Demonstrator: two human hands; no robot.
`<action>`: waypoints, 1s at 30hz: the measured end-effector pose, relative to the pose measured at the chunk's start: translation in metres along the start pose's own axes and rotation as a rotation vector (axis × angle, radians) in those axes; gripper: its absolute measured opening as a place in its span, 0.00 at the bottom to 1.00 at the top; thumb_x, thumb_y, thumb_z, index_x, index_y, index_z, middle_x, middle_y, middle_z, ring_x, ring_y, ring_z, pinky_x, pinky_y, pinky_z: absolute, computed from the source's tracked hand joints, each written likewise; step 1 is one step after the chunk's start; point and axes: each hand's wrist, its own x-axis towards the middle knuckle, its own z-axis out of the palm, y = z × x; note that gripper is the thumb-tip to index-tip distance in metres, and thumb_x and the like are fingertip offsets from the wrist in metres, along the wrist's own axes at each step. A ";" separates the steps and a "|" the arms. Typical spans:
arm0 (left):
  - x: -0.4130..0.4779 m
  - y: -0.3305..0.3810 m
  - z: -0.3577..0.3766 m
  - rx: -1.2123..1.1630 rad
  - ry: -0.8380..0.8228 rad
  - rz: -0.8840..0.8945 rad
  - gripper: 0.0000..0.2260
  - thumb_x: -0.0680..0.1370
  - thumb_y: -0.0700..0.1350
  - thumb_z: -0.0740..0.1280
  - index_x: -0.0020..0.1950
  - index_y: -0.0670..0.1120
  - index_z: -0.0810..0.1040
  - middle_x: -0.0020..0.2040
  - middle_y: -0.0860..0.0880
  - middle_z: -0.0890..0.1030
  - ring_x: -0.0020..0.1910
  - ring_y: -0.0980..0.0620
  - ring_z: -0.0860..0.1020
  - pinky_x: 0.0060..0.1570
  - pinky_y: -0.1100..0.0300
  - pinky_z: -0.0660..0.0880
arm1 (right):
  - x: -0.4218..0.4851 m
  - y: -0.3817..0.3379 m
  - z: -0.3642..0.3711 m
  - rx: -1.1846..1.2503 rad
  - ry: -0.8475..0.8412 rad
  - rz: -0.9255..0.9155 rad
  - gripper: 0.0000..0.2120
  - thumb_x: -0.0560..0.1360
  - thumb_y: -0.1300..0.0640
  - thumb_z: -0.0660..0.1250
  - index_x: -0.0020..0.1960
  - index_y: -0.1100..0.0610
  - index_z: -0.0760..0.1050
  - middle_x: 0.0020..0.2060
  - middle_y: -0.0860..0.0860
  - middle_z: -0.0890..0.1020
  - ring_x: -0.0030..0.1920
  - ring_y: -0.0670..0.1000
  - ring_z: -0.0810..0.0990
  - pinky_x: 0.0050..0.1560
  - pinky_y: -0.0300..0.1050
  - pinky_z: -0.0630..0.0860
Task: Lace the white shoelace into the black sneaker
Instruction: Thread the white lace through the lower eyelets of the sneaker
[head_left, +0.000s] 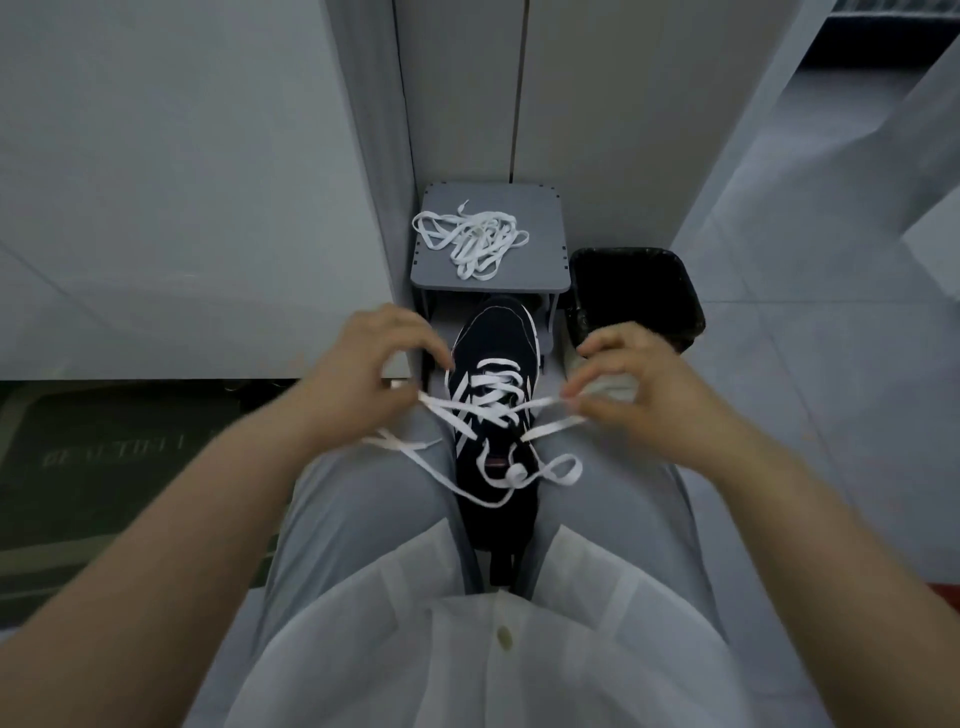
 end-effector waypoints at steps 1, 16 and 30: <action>0.001 0.006 0.012 0.038 -0.009 0.043 0.10 0.68 0.45 0.66 0.46 0.59 0.78 0.49 0.53 0.75 0.53 0.50 0.71 0.58 0.54 0.65 | -0.001 0.002 0.013 -0.072 -0.027 -0.036 0.07 0.68 0.56 0.74 0.41 0.44 0.81 0.49 0.41 0.71 0.55 0.48 0.70 0.57 0.39 0.63; -0.006 0.007 -0.030 -1.061 0.776 -0.481 0.11 0.79 0.38 0.54 0.38 0.46 0.69 0.28 0.53 0.76 0.31 0.55 0.75 0.39 0.63 0.77 | -0.012 -0.028 -0.022 0.878 0.374 0.147 0.06 0.71 0.57 0.63 0.38 0.51 0.67 0.23 0.44 0.72 0.24 0.43 0.67 0.25 0.34 0.65; -0.013 -0.002 0.050 0.170 0.148 -0.043 0.21 0.70 0.61 0.58 0.41 0.48 0.83 0.47 0.52 0.75 0.50 0.48 0.71 0.53 0.59 0.63 | -0.021 -0.008 0.034 0.228 0.222 0.052 0.07 0.75 0.58 0.66 0.38 0.51 0.77 0.44 0.43 0.81 0.46 0.38 0.77 0.48 0.30 0.70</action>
